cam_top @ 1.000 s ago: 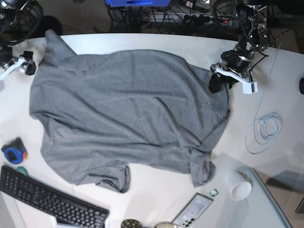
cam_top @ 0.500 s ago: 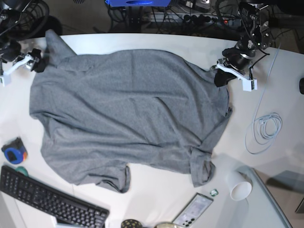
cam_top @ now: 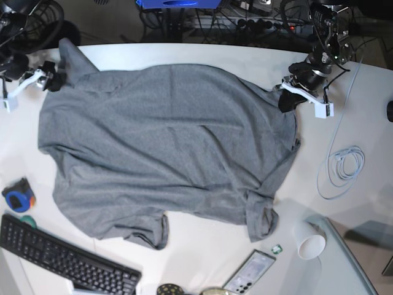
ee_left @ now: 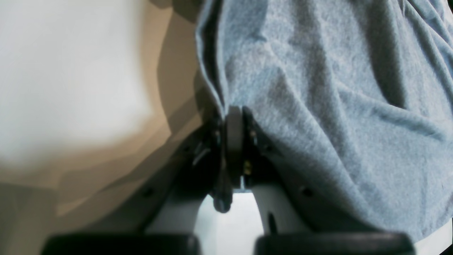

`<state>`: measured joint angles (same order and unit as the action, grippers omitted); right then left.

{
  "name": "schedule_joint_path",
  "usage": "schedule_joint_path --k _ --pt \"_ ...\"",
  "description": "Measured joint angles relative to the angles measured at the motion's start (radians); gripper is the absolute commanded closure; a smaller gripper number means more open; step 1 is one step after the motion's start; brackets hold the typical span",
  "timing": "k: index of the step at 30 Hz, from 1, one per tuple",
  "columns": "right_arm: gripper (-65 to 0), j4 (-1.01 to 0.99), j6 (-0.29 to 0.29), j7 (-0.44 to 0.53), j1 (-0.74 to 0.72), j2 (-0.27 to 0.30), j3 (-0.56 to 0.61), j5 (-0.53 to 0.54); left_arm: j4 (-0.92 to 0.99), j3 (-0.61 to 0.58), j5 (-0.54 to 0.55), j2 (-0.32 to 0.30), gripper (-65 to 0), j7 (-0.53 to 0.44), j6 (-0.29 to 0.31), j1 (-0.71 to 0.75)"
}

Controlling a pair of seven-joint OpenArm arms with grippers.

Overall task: Layout the t-shirt on the table in an organized manner, then fold the t-shirt properly
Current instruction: 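Grasp the shirt's collar-side corners with both grippers, then lift the shirt corners with both grippers and shake it out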

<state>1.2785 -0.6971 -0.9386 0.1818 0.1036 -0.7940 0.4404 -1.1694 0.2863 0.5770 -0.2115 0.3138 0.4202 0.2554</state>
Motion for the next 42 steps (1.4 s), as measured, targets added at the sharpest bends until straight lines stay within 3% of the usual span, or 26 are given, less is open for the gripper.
schedule_joint_path --k 3,8,14,15,19,20,23,30,37,42 --pt "-49.1 0.004 0.000 0.004 0.000 -0.002 0.054 0.010 0.000 0.000 0.000 0.000 0.0 0.000 0.000 0.000" --pt "-39.6 0.005 0.000 0.011 -0.001 -0.016 0.070 0.011 0.000 0.000 0.000 0.000 0.0 0.000 0.000 0.000" --pt "-36.5 0.005 0.000 0.011 0.000 -0.024 0.074 0.024 0.000 0.001 0.000 -0.012 0.0 0.004 0.000 0.000" --pt "-32.0 0.004 0.000 0.010 0.000 -0.024 0.074 0.024 0.000 0.001 0.000 -0.012 0.0 0.004 0.000 0.000" --pt "-3.0 -0.004 0.000 -0.013 0.000 -0.027 0.075 0.008 -0.002 -0.002 0.000 -0.014 0.0 0.003 0.000 0.006" --pt "0.0 -0.005 -0.001 -0.016 0.003 -0.027 0.077 0.007 -0.013 -0.001 -0.001 -0.014 0.0 0.004 -0.001 0.016" --pt "-0.8 0.014 -0.002 -0.031 0.005 -0.028 0.078 -0.004 -0.080 0.000 -0.021 -0.013 0.0 0.024 -0.014 0.066" --pt "-0.5 0.287 0.002 -0.191 0.071 -0.040 0.084 -0.037 -0.280 0.009 -0.023 -0.040 0.0 0.024 -0.016 0.187" --pt "-0.5 0.432 0.001 -0.320 0.085 -0.042 0.087 -0.024 -0.422 0.127 -0.023 -0.030 0.0 0.038 -0.009 0.296" --pt "-0.5 0.488 0.003 -0.338 0.102 -0.040 0.088 -0.021 -0.534 0.145 -0.023 -0.031 0.0 0.034 -0.007 0.364"
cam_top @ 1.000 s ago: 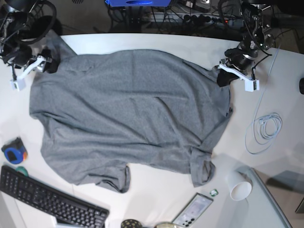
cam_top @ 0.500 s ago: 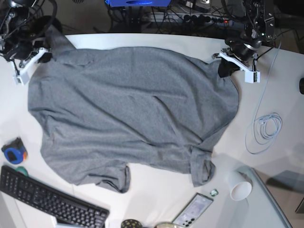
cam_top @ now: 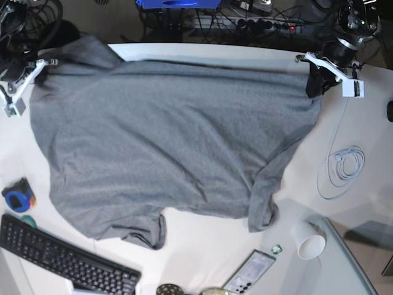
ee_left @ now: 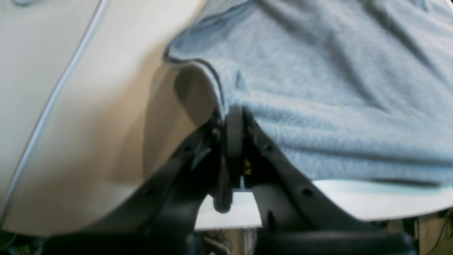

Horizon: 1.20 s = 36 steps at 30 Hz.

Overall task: Layout the t-shirt on the table in an organized manner, then fold the t-shirt properly
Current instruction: 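Lift the shirt corners with both grippers and shake it out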

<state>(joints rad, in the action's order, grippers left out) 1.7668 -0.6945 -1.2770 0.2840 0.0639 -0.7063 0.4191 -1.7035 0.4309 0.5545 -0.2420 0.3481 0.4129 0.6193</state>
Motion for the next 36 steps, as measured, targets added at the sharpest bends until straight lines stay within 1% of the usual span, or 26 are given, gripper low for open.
schedule_joint_path --k 3,5,8,12,15,18,20,21,23,25,27,28,29,31,33,36 --pt "-0.5 0.012 -0.001 -0.007 0.019 0.003 0.002 0.000 -0.019 0.000 0.000 -0.002 0.0 0.001 0.003 0.015" --pt "-0.5 0.013 -0.002 -0.008 0.027 0.007 0.029 -0.006 -0.023 0.000 0.000 -0.002 0.0 0.002 0.003 0.015" --pt "-0.5 0.049 0.000 -0.004 0.061 0.024 0.054 0.008 -0.036 0.001 -0.001 -0.002 0.0 0.068 0.002 0.031" --pt "-0.5 0.086 -0.002 -0.003 0.094 0.034 0.052 -0.003 -0.049 0.013 0.000 0.004 0.0 0.090 0.003 0.043" --pt "-0.5 0.106 -0.001 -0.001 0.092 0.037 0.052 0.002 -0.090 0.014 -0.002 0.003 0.0 0.091 0.002 0.050" --pt "-0.5 0.105 -0.001 -0.003 0.079 0.074 0.054 0.006 -0.133 0.016 0.001 -0.004 0.0 0.089 0.008 0.036" --pt "-0.5 0.105 -0.002 -0.008 0.043 0.085 0.054 -0.015 -0.132 0.016 0.002 -0.005 0.0 0.095 0.009 0.004" --pt "-0.5 0.105 -0.002 -0.006 0.023 0.084 0.054 -0.001 -0.131 0.010 -0.017 -0.009 0.0 0.103 0.006 -0.018" --pt "-0.5 0.106 0.000 0.001 -0.008 0.082 0.060 0.005 -0.138 0.007 -0.114 -0.014 0.0 0.170 0.009 -0.070" --pt "-0.5 0.103 0.000 -0.005 -0.030 0.101 0.063 0.012 -0.142 0.007 -0.214 0.008 0.0 0.220 0.012 -0.126" --pt "-0.5 0.087 -0.001 -0.013 -0.074 0.124 0.061 0.001 -0.141 0.004 -0.299 0.053 0.0 0.256 0.013 -0.187" --pt "-0.5 0.077 -0.002 -0.018 -0.106 0.132 0.061 -0.004 -0.142 -0.002 -0.332 0.066 0.0 0.269 0.027 -0.215" --pt "-0.5 0.064 -0.002 -0.015 -0.137 0.140 0.061 0.003 -0.144 -0.003 -0.364 0.072 0.0 0.273 0.037 -0.243" --pt "-0.5 0.022 -0.005 -0.004 -0.207 0.166 0.061 0.023 -0.145 -0.007 -0.426 0.074 0.0 0.291 0.031 -0.314" --pt "-0.5 -0.050 -0.006 -0.004 -0.285 0.192 0.065 0.023 -0.141 -0.068 -0.496 0.062 0.0 0.329 0.021 -0.400" --pt "-0.5 -0.174 -0.003 -0.007 -0.401 0.252 0.137 -0.011 -0.132 -0.171 -0.587 0.056 0.0 0.352 0.025 -0.516"
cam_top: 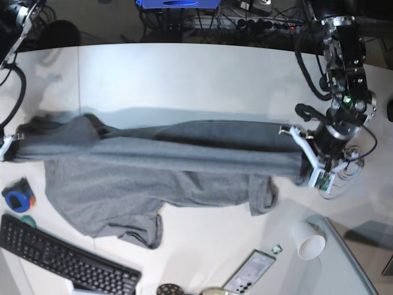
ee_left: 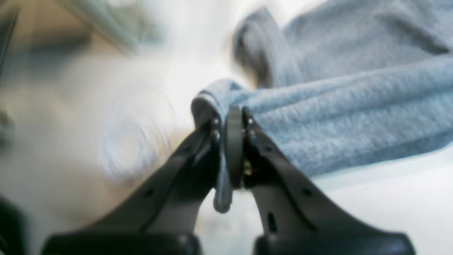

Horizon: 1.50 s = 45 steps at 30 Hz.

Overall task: Layout the t-shirt on the table in an organized manner, then fold the t-shirt properly
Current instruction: 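Lift the shirt corners with both grippers and shake it out, then lower the shirt flat onto the table with both grippers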

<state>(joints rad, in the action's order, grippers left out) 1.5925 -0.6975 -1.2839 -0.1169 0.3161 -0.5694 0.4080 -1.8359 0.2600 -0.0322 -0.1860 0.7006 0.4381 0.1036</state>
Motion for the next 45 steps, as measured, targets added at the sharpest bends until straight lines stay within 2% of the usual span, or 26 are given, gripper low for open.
schedule_joint_path --k 6,9,13,18,21,24,27,30,33,36,38,41,45 --pt "-0.5 -0.235 -0.002 0.179 -0.172 0.040 0.198 0.007 0.199 -0.189 -0.196 -0.003 0.0 0.017 -0.016 -0.218" --pt "-0.5 -0.322 -0.003 0.243 -0.253 0.066 0.270 -0.005 0.323 -0.240 -0.223 0.011 0.0 0.002 0.002 -0.332" --pt "-0.5 -0.437 0.000 0.349 -0.369 0.090 0.335 -0.009 0.481 -0.244 -0.256 0.025 0.0 0.007 -0.007 -0.474" --pt "-0.5 -0.553 -0.002 0.388 -0.528 0.101 0.407 -0.008 0.634 -0.241 -0.258 0.040 0.0 0.007 -0.012 -0.658" --pt "-0.5 -0.558 -0.001 0.398 -0.604 0.106 0.420 -0.014 0.684 -0.244 -0.248 0.051 0.0 0.003 -0.010 -0.745" --pt "-0.3 -0.555 -0.004 0.388 -0.689 0.106 0.422 -0.076 0.716 -0.230 -0.254 0.077 0.0 0.024 -0.012 -0.852" --pt "-0.3 -0.491 0.001 0.377 -0.766 0.106 0.419 -0.097 0.652 -0.231 -0.251 0.096 0.0 0.017 -0.012 -0.954" --pt "-0.3 -0.280 -0.003 0.311 -0.776 0.140 0.413 -0.067 0.481 -0.236 -0.237 0.102 0.0 0.033 -0.014 -0.994" --pt "-0.3 -0.059 0.002 0.209 -0.698 0.154 0.284 -0.068 0.291 -0.229 -0.252 0.088 0.0 0.150 -0.016 -0.918" --pt "-0.3 0.082 0.008 0.104 -0.480 0.145 0.184 -0.091 0.100 -0.232 -0.253 0.064 0.0 0.177 -0.018 -0.678" --pt "-0.3 0.130 0.001 0.086 -0.298 0.098 0.158 -0.096 0.020 -0.237 -0.249 0.061 0.0 0.192 -0.001 -0.487" --pt "-0.3 0.160 -0.004 0.122 -0.097 0.033 0.118 -0.073 -0.071 -0.235 -0.251 0.039 0.0 0.171 -0.011 -0.257" --pt "-0.3 0.149 -0.003 0.211 0.083 -0.010 0.103 -0.087 -0.077 -0.186 -0.252 0.040 0.0 0.132 -0.006 -0.020"
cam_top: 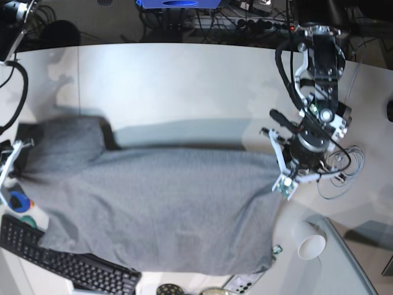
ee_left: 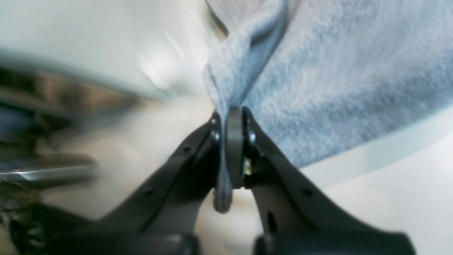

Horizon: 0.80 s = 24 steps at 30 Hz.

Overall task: Layout the t-shirt on the table in an organized manner, then fold the t-shirt properly
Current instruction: 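Lower the shirt flat onto the table with both grippers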

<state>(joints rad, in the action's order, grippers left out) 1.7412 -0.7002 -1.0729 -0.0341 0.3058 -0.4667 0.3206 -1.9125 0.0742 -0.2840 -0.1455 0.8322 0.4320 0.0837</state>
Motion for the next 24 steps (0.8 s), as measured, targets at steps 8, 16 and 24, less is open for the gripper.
schedule_joint_path --k 8,16,24 --pt "-0.2 -0.229 0.001 0.022 0.119 -0.035 -0.005 -0.005 0.028 0.115 -0.008 0.032 0.0 -0.110 -0.009 0.178" --pt "-0.2 -0.272 0.003 0.080 0.182 -0.052 -0.007 0.000 0.031 0.115 -0.008 0.037 0.0 -0.111 -0.009 0.256" --pt "-0.3 -0.266 0.003 0.042 0.249 -0.050 -0.007 0.004 0.031 0.115 -0.004 0.031 0.0 -0.113 -0.009 0.316"
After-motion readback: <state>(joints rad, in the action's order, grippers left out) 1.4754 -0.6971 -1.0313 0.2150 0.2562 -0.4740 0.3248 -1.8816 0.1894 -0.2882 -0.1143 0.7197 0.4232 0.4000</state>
